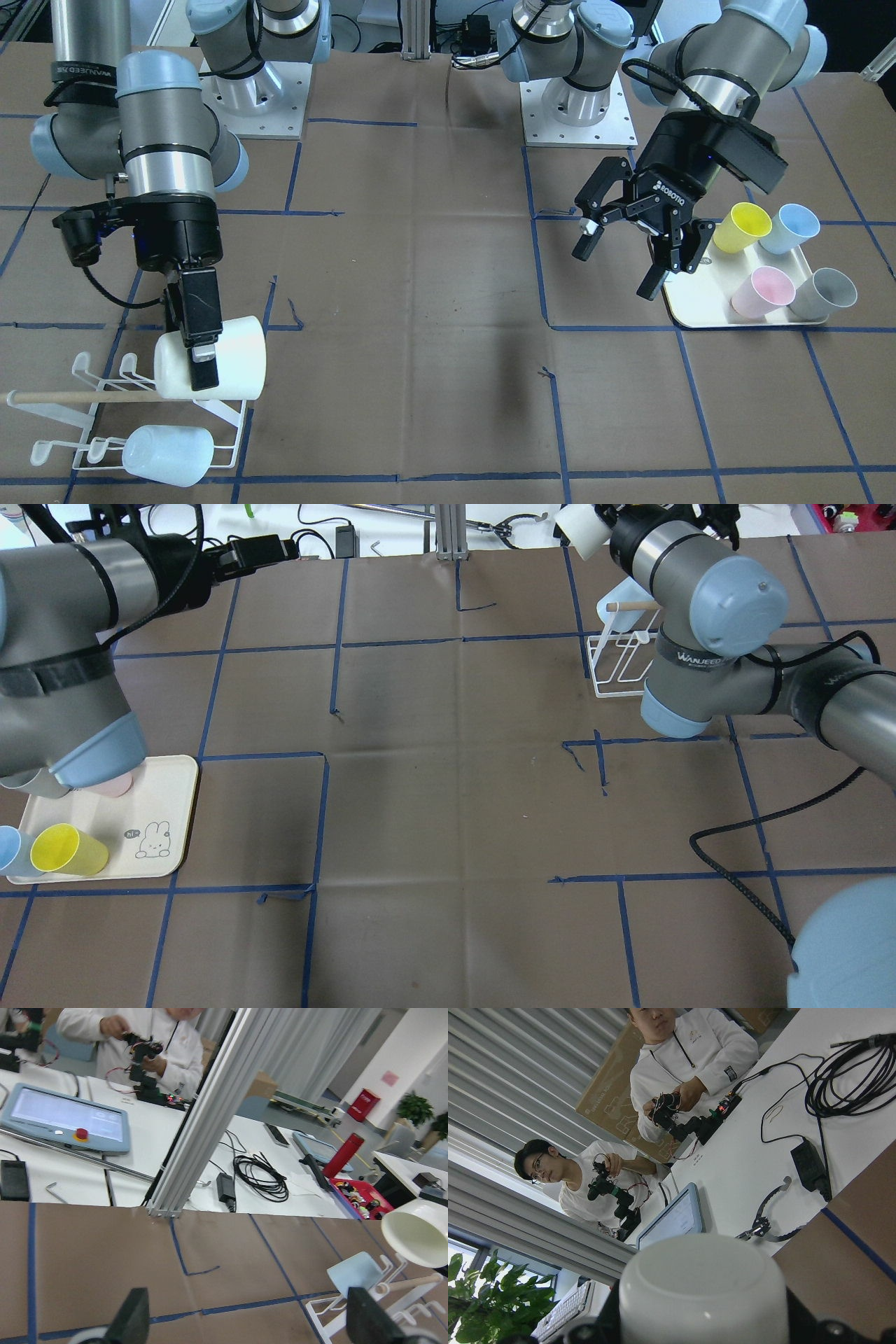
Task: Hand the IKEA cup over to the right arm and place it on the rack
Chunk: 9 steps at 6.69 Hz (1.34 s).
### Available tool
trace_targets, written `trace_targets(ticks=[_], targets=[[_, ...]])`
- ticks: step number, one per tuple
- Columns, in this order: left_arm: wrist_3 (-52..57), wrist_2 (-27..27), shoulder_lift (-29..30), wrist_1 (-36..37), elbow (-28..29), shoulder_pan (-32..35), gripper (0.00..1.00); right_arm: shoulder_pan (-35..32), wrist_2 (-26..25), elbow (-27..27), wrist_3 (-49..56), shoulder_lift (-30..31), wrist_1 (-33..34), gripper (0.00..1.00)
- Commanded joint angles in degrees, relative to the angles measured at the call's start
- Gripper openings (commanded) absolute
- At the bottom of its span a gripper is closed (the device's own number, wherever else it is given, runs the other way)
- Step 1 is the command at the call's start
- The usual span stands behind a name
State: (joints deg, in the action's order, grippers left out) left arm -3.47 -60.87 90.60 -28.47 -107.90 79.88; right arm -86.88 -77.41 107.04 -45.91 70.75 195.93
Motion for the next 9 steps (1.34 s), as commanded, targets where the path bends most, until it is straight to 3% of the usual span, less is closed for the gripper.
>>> trace_targets(ticks=[1, 2, 3, 5, 8, 9], targets=[[-0.05, -14.84, 0.71, -32.44, 16.49, 4.48, 0.99, 5.38, -0.37, 0.01, 19.54, 0.27, -0.54, 0.22], [-0.05, -18.46, 1.33, -48.1, 22.06, 4.75, 0.99, 8.1, -0.2, -0.07, 27.11, 0.01, -0.02, 0.22], [0.04, -22.15, 1.25, -58.44, 23.6, 4.76, 0.99, 10.22, 0.15, -0.16, 34.76, -0.86, 0.07, 0.22], [0.48, -25.09, 0.38, -60.91, 21.78, 5.11, 0.99, 13.65, 0.69, -2.09, 47.43, -4.54, 0.16, 0.22], [1.62, -25.53, -1.74, -59.86, 16.68, 5.11, 1.0, 15.25, 0.77, -4.73, 54.5, -10.7, 4.99, 0.22], [1.62, -28.31, -1.3, -59.77, 16.93, 5.2, 1.0, 15.69, 0.77, -5.26, 54.52, -11.85, 5.17, 0.22]])
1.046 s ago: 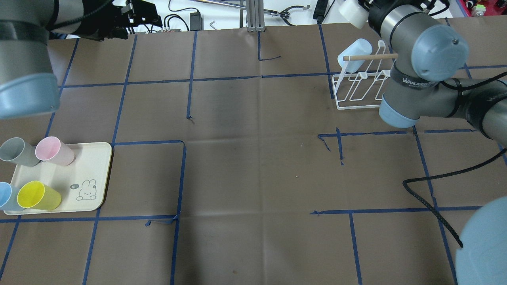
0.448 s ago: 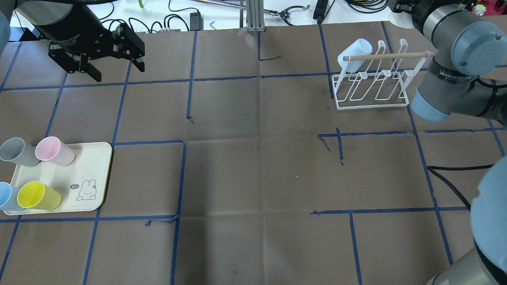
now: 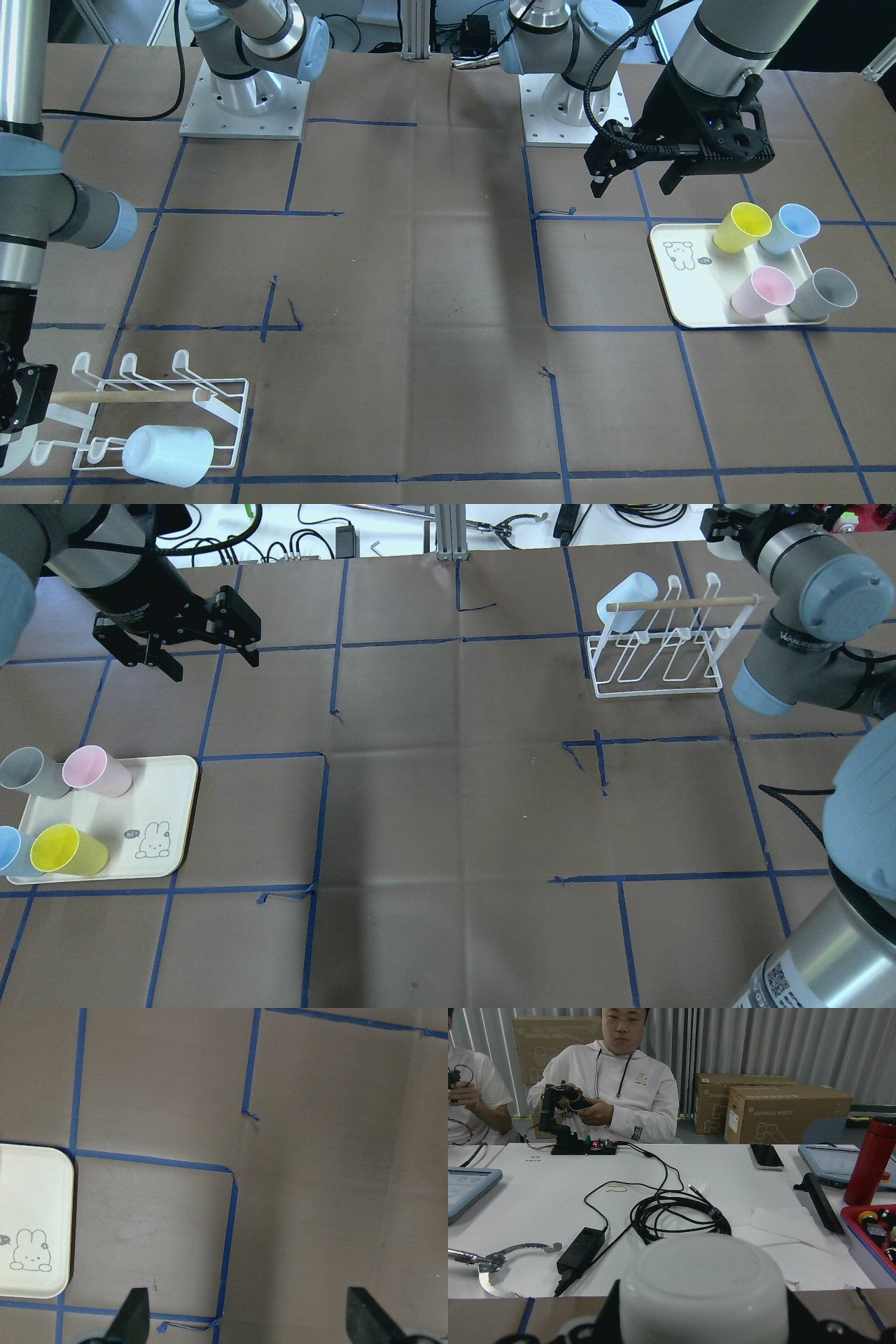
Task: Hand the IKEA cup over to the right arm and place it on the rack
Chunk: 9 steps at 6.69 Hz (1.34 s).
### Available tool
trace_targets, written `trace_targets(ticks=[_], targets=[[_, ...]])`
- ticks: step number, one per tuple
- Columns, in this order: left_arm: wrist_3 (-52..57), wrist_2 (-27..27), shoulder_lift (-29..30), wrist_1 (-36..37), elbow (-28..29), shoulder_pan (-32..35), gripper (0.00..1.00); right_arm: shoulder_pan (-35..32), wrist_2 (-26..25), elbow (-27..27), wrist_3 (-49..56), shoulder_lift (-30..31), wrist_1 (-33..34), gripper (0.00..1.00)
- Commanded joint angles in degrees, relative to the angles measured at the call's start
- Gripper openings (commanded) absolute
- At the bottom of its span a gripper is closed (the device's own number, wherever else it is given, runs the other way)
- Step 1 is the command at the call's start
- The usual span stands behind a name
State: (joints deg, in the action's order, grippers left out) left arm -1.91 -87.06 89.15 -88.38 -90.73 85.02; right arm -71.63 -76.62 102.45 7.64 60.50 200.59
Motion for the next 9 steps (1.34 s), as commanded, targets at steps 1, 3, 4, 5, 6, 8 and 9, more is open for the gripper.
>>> trace_targets(ticks=[1, 3, 4, 5, 6, 8, 9], targets=[[0.32, -2.93, 0.5, 0.23, 0.55, 0.76, 1.0, 0.44, -0.02, -1.72, 0.89, -3.18, 1.29, 0.22], [0.15, -3.03, 0.94, 1.54, 0.99, 3.4, 1.0, 0.44, -0.02, -2.17, 0.89, -6.09, 5.14, 0.22], [0.24, -3.03, 1.03, 1.81, 0.99, 3.31, 1.0, 0.35, -0.02, -1.82, 0.8, -5.92, 5.17, 0.23], [0.24, -3.03, 1.03, 1.81, 0.99, 3.31, 1.0, 0.35, -0.02, -1.73, 0.62, -6.36, 5.25, 0.23], [0.41, -3.03, 0.77, 1.81, 0.82, 3.23, 1.0, 0.26, -0.11, -1.56, 0.45, -6.62, 5.25, 0.23], [2.43, -3.12, 0.5, 1.99, 0.03, 3.05, 1.0, 0.26, -0.02, 0.63, 0.36, -6.36, 5.25, 0.23], [1.82, -3.03, 0.5, 1.99, -0.67, 3.05, 1.0, 0.18, -0.02, 1.25, 0.36, -6.36, 5.34, 0.26]])
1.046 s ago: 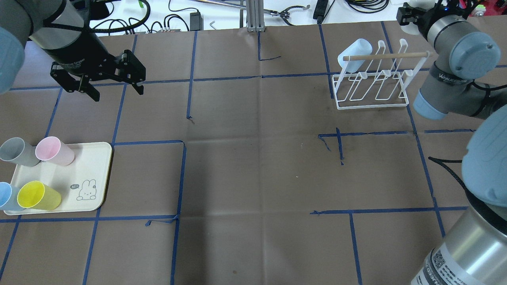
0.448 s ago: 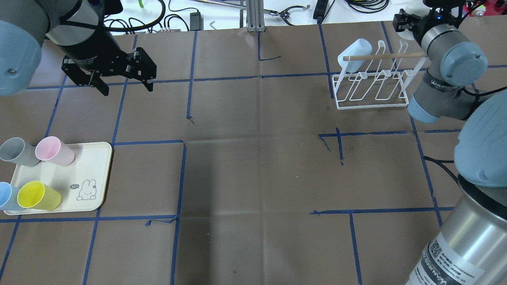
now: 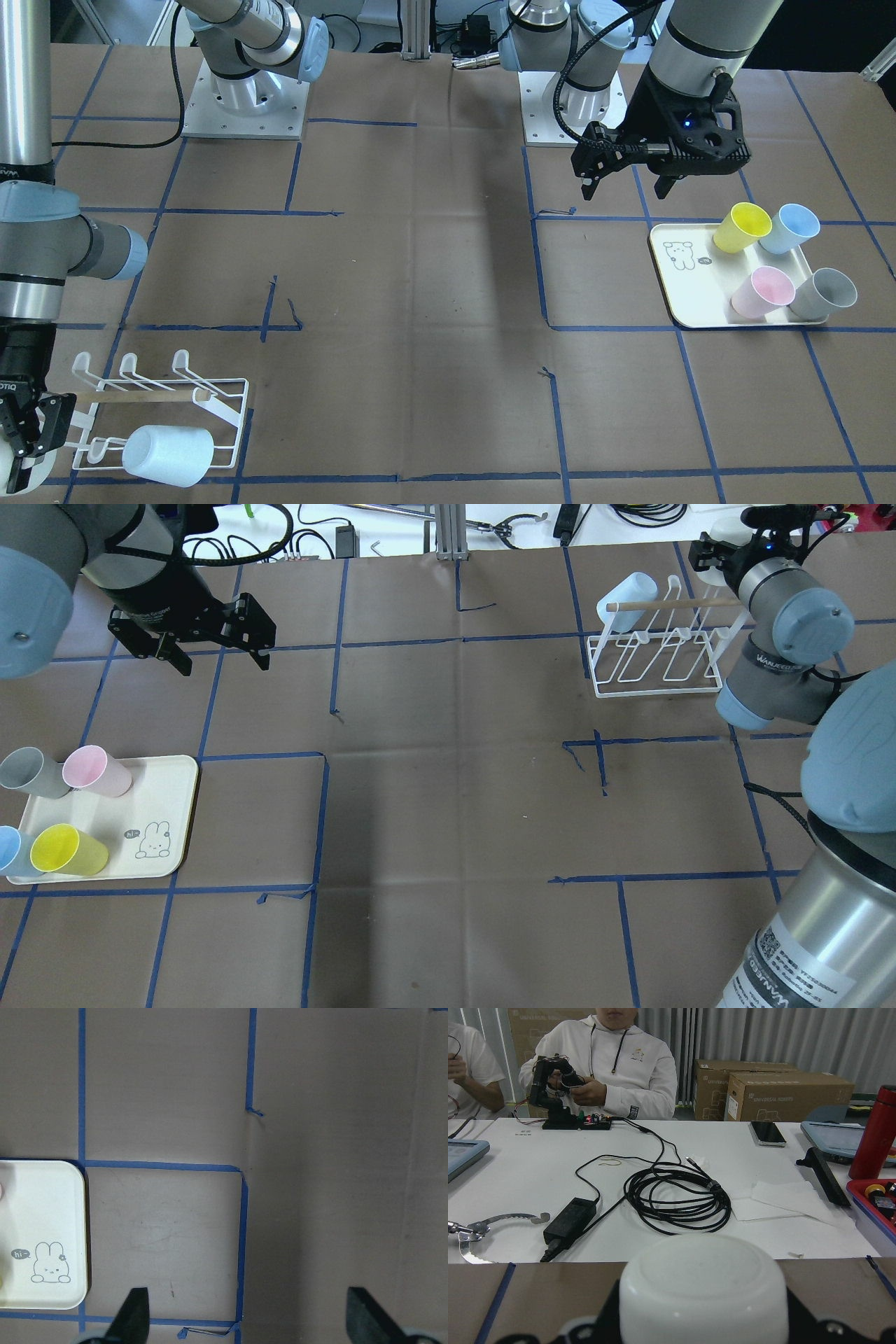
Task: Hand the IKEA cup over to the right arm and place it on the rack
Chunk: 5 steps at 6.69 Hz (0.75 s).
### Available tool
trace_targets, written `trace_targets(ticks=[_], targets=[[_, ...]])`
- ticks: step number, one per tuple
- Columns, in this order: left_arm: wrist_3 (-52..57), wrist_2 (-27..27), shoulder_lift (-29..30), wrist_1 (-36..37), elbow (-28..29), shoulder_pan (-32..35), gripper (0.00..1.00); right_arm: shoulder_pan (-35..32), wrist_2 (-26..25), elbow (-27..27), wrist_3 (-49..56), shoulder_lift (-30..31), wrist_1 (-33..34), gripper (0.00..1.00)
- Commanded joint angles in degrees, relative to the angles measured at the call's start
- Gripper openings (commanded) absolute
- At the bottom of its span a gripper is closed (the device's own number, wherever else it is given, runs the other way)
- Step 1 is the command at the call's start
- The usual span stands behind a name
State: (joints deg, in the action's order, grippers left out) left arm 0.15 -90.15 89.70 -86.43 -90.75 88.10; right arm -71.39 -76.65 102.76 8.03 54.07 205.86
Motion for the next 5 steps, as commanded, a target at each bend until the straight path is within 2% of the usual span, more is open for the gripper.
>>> trace_targets(ticks=[1, 2, 5], targets=[[-0.24, 0.06, 0.03, -0.05, -0.56, -0.03, 1.0, -0.07, 0.01, 0.87, 0.31, 0.24, 0.07, 0.78], [-0.24, 0.06, 0.12, -0.05, -0.48, -0.03, 1.0, -0.07, -0.17, 0.78, -0.21, 0.24, -0.28, 1.0], [-0.33, 0.06, 0.21, -0.05, -0.48, -0.03, 1.0, -0.33, -0.25, 0.34, -0.13, 2.17, -0.9, 1.0]])
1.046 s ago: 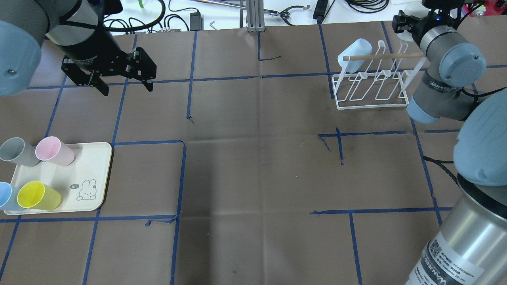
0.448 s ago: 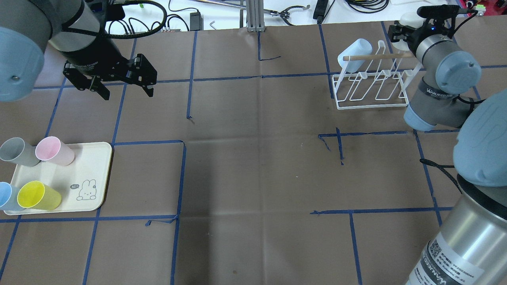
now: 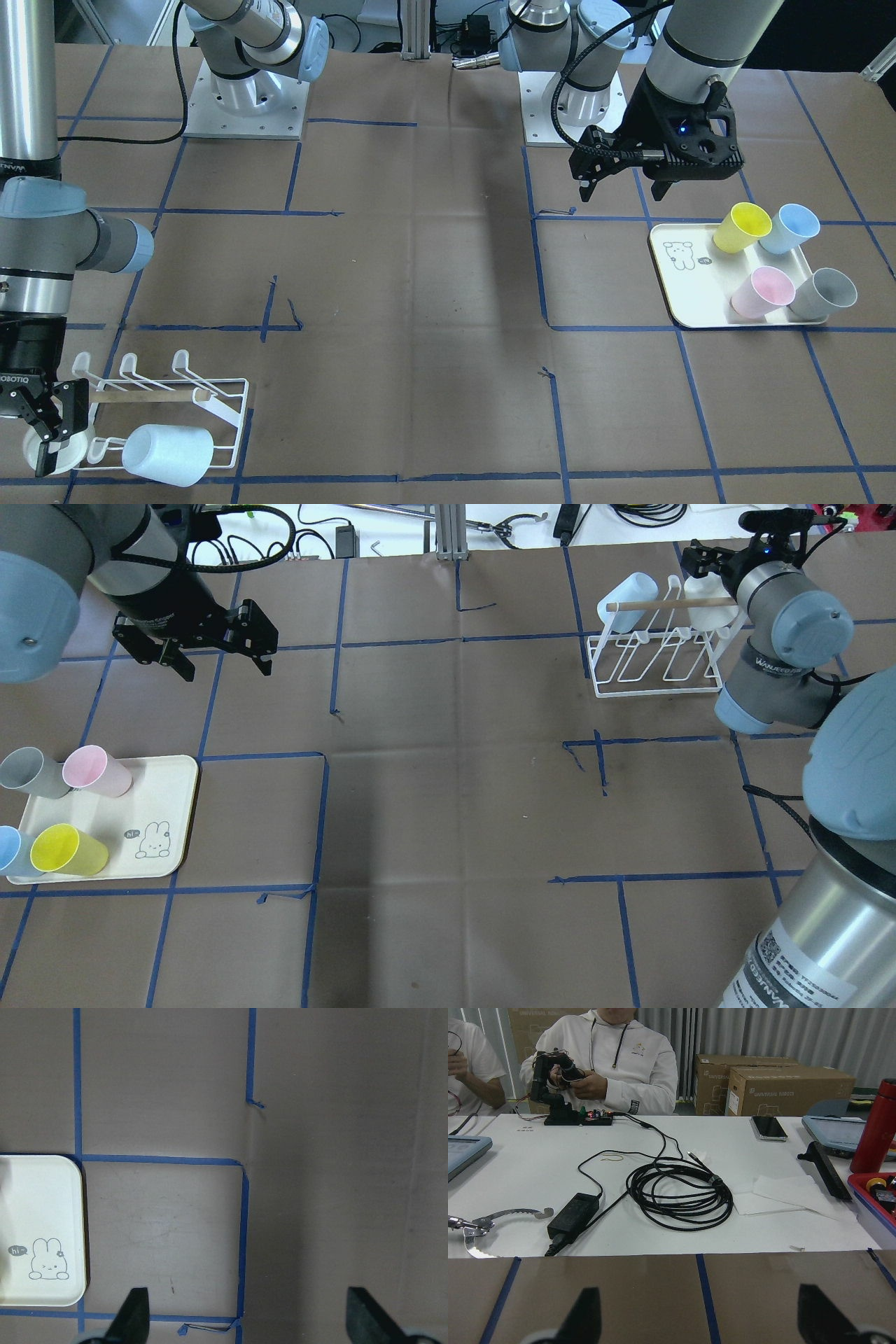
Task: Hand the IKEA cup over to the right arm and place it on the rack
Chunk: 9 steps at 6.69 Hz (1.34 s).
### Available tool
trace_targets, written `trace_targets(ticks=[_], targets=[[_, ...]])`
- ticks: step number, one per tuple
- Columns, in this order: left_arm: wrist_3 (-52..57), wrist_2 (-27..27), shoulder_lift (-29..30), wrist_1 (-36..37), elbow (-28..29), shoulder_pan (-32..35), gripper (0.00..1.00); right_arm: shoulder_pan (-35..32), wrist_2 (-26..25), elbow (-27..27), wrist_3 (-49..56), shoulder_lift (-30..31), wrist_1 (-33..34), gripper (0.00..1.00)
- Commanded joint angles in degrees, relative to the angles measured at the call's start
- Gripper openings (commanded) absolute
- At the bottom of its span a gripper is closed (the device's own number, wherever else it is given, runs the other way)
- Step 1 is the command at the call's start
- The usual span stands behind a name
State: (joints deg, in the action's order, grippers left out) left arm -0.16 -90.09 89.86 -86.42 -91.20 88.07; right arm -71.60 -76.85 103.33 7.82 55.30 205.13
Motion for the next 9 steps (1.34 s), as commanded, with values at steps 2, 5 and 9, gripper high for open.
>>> trace_targets(ticks=[2, 5, 9], targets=[[-0.01, 0.0, -0.12, 0.03, -0.03, 0.0, 1.0, -0.38, -0.66, -0.76, 0.7, 6.71, -10.89, 1.0], [-0.01, -0.09, -0.04, -0.06, -0.11, 0.0, 1.0, -0.73, -0.67, -1.55, 0.44, 20.51, -44.18, 1.0], [-0.19, -0.18, 1.71, -0.15, 1.73, -0.09, 1.0, -4.32, -6.07, -10.49, 0.71, 25.37, -76.7, 1.0]])
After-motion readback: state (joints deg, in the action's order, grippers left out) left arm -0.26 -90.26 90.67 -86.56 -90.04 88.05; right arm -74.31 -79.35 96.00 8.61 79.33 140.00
